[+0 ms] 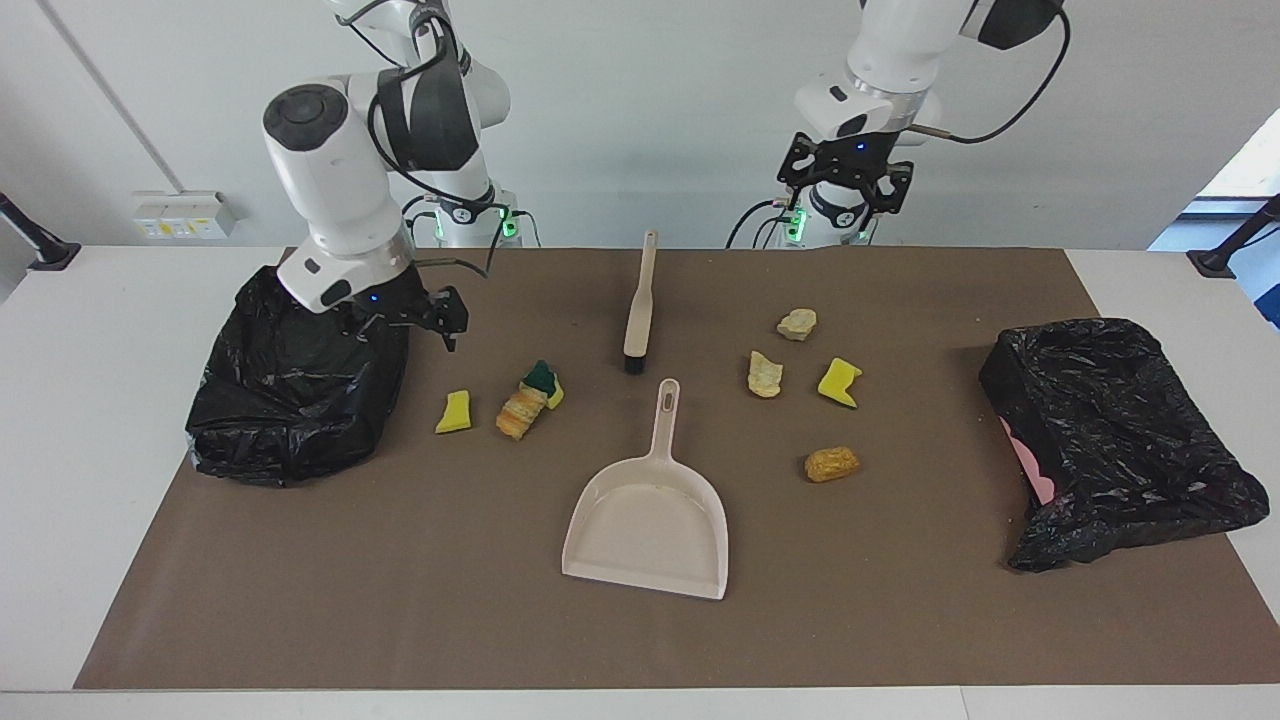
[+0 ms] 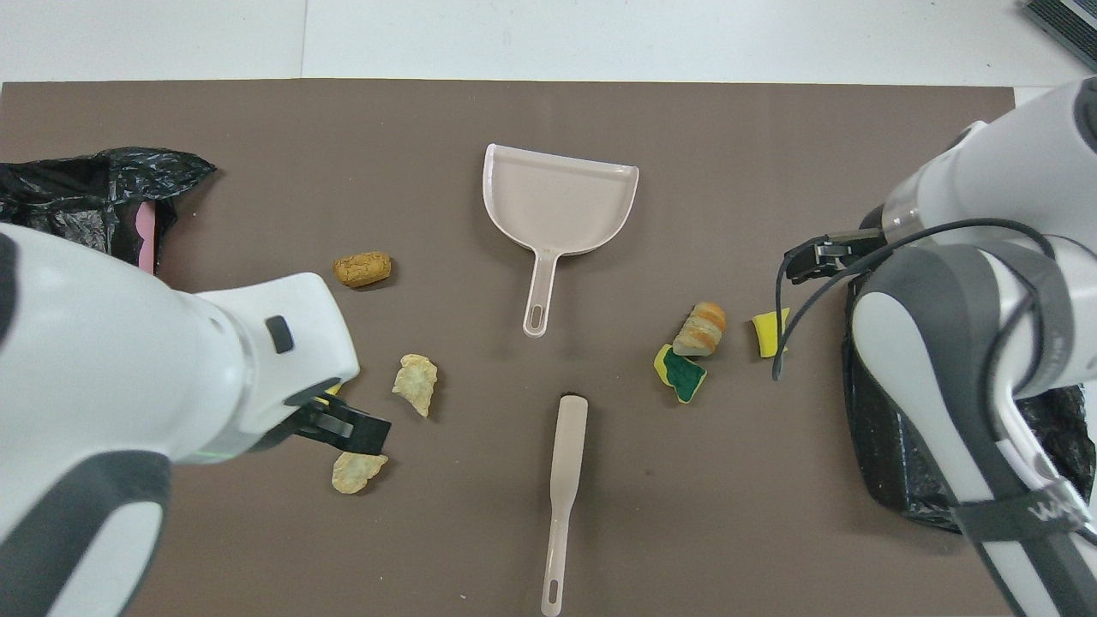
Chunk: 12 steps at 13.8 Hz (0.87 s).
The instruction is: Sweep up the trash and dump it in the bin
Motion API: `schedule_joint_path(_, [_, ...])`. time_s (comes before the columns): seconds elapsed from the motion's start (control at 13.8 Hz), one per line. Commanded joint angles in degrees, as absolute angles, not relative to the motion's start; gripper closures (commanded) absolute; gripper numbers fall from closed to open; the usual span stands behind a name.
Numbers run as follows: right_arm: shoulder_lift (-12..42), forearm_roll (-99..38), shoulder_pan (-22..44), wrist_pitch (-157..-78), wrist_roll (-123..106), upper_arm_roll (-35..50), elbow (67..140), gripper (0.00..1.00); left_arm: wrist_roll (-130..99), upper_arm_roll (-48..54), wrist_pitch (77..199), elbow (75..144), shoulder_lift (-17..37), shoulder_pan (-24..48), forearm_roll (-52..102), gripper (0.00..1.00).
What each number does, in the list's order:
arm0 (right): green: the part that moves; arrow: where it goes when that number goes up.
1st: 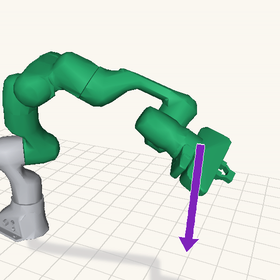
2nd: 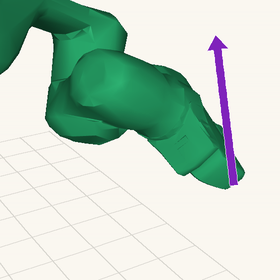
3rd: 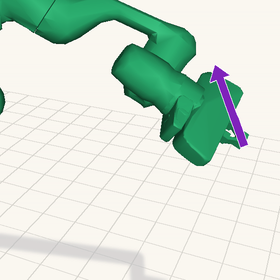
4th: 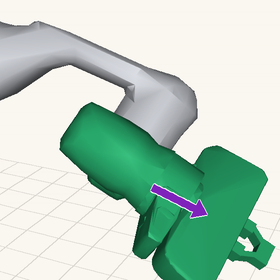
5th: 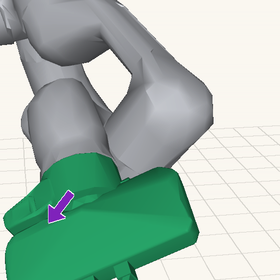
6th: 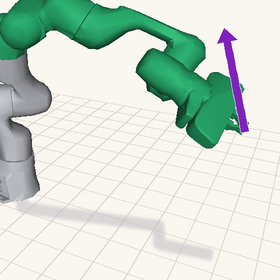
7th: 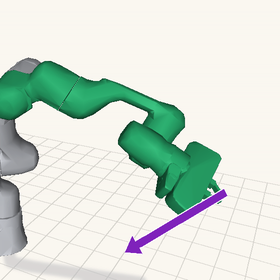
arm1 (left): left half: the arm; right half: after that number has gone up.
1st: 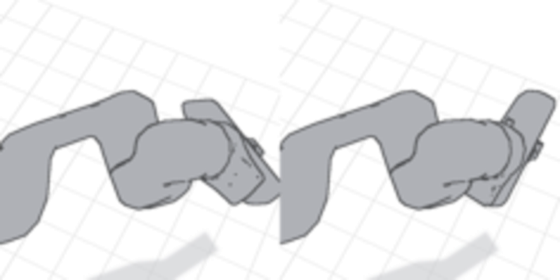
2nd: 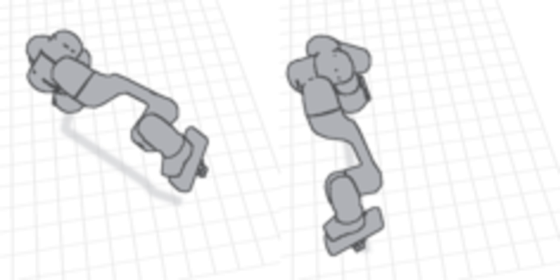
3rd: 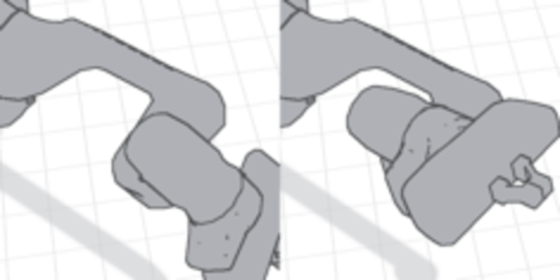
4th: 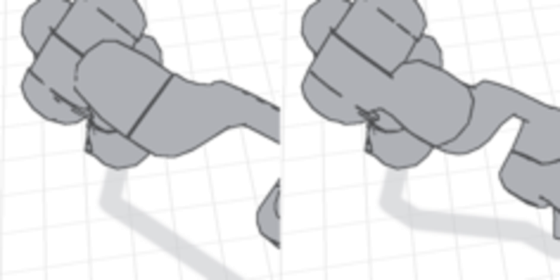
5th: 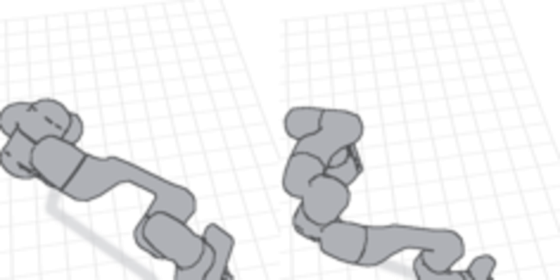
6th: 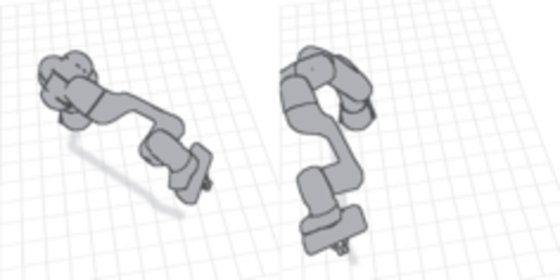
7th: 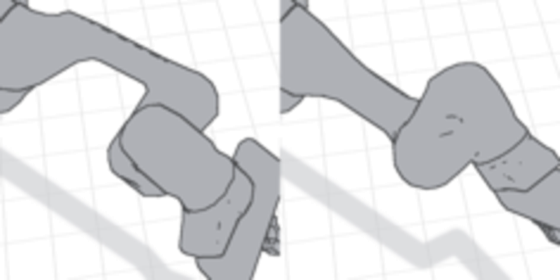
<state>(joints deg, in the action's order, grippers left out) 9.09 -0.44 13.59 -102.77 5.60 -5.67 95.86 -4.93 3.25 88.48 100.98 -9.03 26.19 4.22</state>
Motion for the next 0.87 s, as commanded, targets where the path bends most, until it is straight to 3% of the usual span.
schedule_joint_path(0.0, [16.94,-2.63,16.26,-102.48,11.65,-5.45,86.87,0.00,-14.03,2.29,98.83,111.50,-11.86,34.43,4.83,0.00])
schedule_joint_path(0.51, [31.97,-8.70,19.51,-101.61,31.72,0.42,71.21,0.00,-23.19,2.81,111.16,122.24,-11.25,45.78,4.92,0.00])
schedule_joint_path(0.79, [37.17,-8.70,19.69,-105.37,41.03,6.84,67.41,0.00,-27.85,6.67,118.53,124.79,-4.76,47.99,5.27,0.00])
